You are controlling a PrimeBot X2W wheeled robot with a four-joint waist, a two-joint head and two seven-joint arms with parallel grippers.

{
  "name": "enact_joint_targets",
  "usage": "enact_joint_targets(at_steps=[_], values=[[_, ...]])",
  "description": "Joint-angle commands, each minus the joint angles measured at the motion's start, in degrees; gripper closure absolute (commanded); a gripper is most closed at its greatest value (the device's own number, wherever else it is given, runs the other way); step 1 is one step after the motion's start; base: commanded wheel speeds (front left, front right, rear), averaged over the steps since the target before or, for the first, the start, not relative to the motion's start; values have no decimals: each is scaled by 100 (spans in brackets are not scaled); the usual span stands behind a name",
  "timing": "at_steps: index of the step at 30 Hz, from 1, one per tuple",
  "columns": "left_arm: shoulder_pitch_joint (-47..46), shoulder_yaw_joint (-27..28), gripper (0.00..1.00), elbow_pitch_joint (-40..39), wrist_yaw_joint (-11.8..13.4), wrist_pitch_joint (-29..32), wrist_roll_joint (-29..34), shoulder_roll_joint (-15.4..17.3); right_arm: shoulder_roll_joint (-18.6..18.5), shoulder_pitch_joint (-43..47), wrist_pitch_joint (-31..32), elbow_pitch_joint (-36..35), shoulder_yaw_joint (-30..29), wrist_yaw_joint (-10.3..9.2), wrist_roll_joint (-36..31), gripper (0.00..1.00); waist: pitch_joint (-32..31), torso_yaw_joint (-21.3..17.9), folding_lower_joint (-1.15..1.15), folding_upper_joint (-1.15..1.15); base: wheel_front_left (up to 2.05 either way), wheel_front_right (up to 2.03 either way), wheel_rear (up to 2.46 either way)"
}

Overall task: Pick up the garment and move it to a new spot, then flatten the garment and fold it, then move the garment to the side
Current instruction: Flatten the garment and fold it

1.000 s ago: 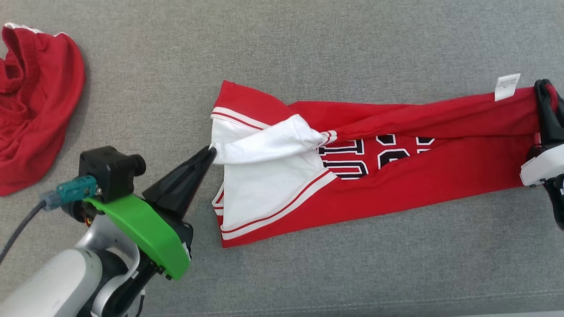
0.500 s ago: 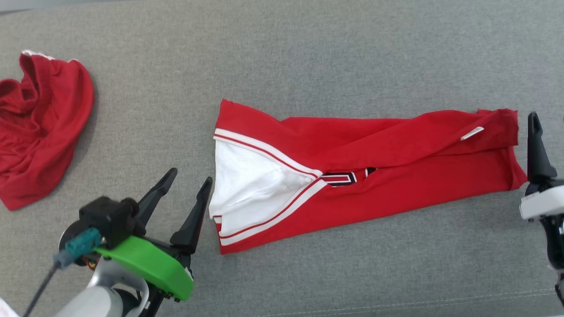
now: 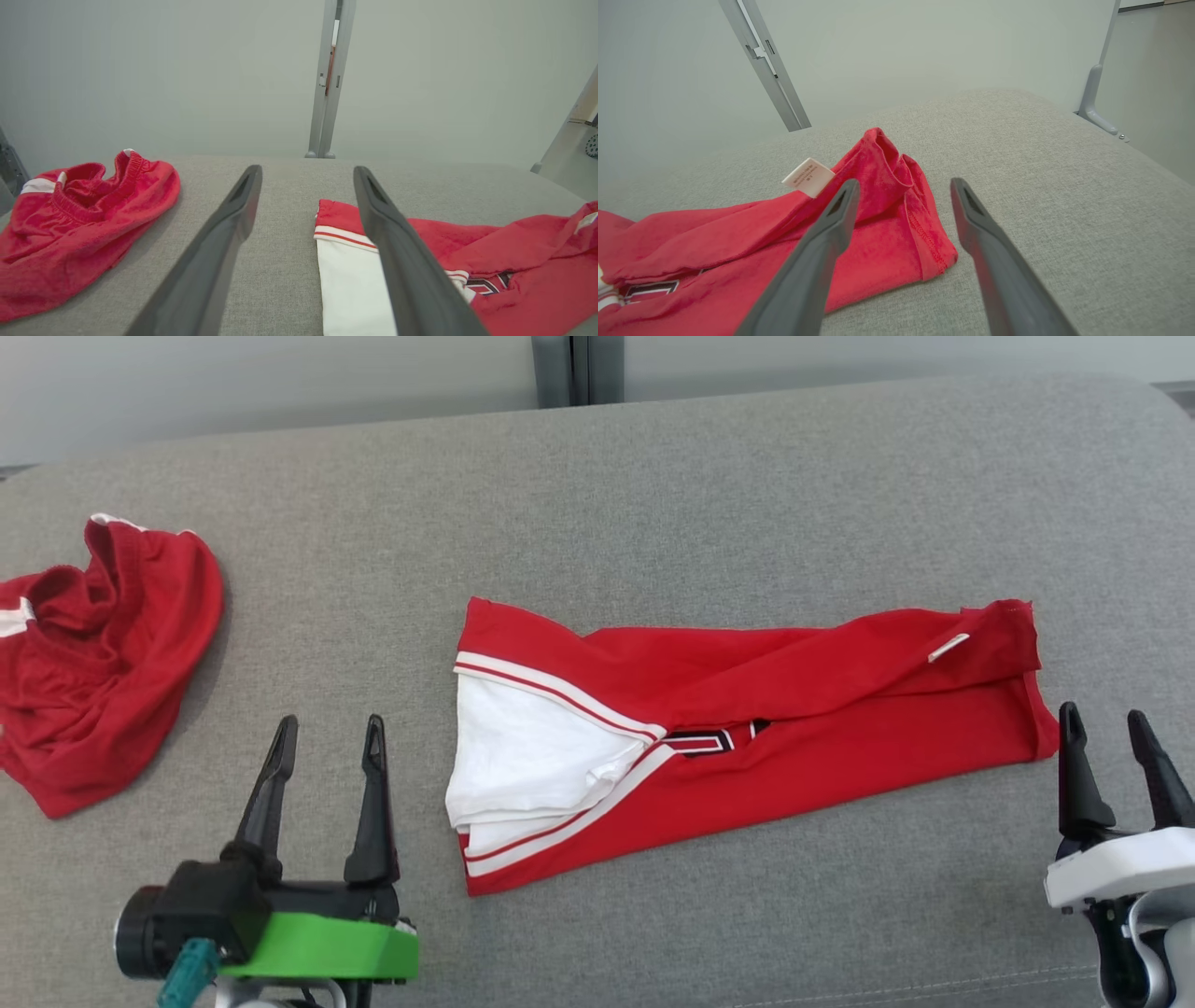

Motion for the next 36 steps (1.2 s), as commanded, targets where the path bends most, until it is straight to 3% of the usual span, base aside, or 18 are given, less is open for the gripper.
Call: enact_joint_targets(at_steps=[1, 11, 19, 29, 36], values=[[261, 114, 0, 22, -76, -14, 158, -182, 23, 76, -17, 31, -35, -9, -43, 0, -136, 38, 0, 0, 0, 0, 0], [958, 750, 0, 520, -930, -16, 1370, -1197, 65, 155, -17, 545, -381, -9, -125, 0, -363, 365, 0, 0, 0, 0, 0], [924, 949, 0, 683, -1467, -17, 1891, -1608, -207, -660, 34, 1514, -375, -9, 45, 0, -154, 632, 0, 0, 0, 0, 0], [726, 974, 0, 756, -1844, -17, 2209, -1861, -536, -1693, 362, 2512, -368, -9, 153, 0, 276, 919, 0, 0, 0, 0, 0], [580, 1054, 0, 725, -1930, -17, 2284, -1933, -554, -1902, 837, 3316, -349, -9, 193, 0, 522, 943, 0, 0, 0, 0, 0]])
